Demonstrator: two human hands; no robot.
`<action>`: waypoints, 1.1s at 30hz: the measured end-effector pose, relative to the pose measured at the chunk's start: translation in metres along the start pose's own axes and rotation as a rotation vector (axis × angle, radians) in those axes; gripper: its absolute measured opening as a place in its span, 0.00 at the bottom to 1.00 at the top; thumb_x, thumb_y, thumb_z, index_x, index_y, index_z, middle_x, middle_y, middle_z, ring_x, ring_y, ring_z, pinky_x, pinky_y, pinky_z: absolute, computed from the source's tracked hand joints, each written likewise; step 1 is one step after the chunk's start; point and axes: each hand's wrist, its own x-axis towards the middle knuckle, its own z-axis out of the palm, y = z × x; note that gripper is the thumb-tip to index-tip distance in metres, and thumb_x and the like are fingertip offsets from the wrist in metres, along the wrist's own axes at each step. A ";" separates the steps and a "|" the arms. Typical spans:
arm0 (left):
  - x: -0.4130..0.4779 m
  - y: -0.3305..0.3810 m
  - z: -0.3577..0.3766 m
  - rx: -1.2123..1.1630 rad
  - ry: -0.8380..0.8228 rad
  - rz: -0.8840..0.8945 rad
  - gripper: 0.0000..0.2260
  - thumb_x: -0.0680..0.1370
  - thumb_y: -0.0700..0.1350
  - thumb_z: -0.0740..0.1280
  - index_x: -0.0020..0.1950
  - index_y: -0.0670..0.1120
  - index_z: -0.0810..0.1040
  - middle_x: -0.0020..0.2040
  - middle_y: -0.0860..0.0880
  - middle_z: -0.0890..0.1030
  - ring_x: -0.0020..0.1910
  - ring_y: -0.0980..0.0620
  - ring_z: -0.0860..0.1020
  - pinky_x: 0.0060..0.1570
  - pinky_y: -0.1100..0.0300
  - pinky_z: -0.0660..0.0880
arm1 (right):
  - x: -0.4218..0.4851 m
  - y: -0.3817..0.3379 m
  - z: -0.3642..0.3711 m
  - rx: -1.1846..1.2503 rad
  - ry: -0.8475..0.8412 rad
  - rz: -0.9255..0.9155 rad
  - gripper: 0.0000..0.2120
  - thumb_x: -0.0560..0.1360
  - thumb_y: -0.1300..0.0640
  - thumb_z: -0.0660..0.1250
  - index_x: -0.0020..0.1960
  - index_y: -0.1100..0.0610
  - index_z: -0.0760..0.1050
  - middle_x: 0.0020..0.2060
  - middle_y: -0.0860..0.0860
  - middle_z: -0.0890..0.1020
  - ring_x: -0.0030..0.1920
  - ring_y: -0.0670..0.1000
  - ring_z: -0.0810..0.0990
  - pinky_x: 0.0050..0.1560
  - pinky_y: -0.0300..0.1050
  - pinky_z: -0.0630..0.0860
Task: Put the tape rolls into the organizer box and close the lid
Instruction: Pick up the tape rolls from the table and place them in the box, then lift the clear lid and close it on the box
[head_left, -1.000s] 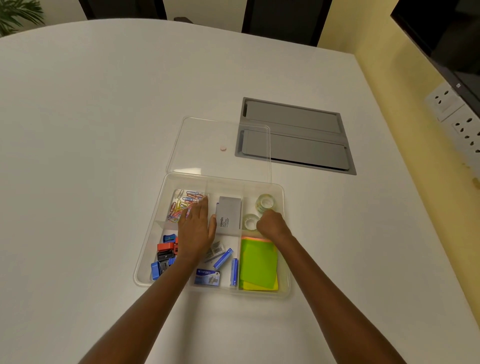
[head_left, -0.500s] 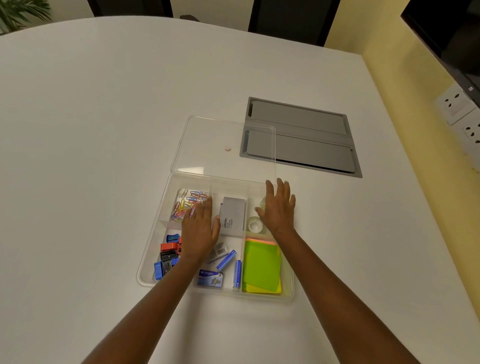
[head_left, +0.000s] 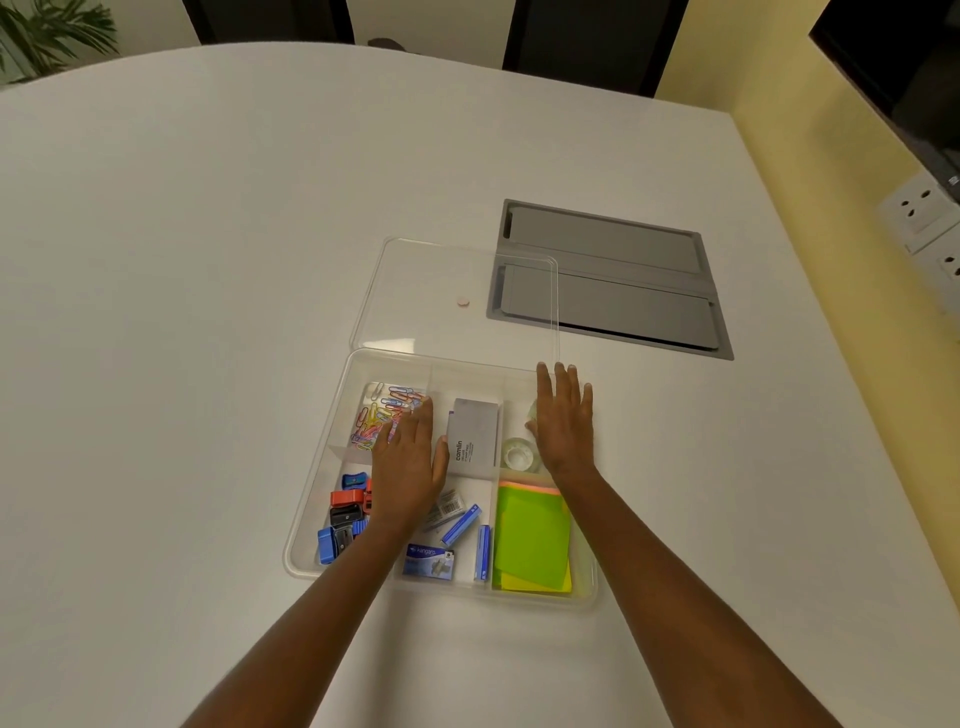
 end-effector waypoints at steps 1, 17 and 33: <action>0.000 0.000 0.000 -0.003 0.000 -0.003 0.24 0.80 0.48 0.54 0.74 0.43 0.53 0.75 0.43 0.62 0.74 0.46 0.59 0.74 0.50 0.51 | -0.001 0.001 -0.001 0.009 -0.005 -0.010 0.36 0.78 0.53 0.62 0.75 0.58 0.42 0.77 0.61 0.49 0.77 0.60 0.46 0.76 0.56 0.46; 0.001 -0.001 0.002 0.034 -0.020 0.000 0.24 0.80 0.49 0.51 0.74 0.44 0.50 0.76 0.43 0.57 0.76 0.46 0.55 0.75 0.51 0.50 | -0.062 -0.021 0.001 0.048 0.032 -0.193 0.14 0.79 0.64 0.56 0.62 0.64 0.71 0.66 0.59 0.73 0.67 0.57 0.69 0.64 0.45 0.72; 0.013 -0.051 -0.046 0.057 0.057 -0.199 0.28 0.78 0.41 0.59 0.74 0.42 0.49 0.75 0.37 0.59 0.70 0.38 0.65 0.65 0.42 0.69 | -0.071 0.011 0.001 0.547 0.110 0.246 0.30 0.77 0.74 0.53 0.75 0.58 0.51 0.75 0.57 0.59 0.69 0.57 0.69 0.63 0.48 0.73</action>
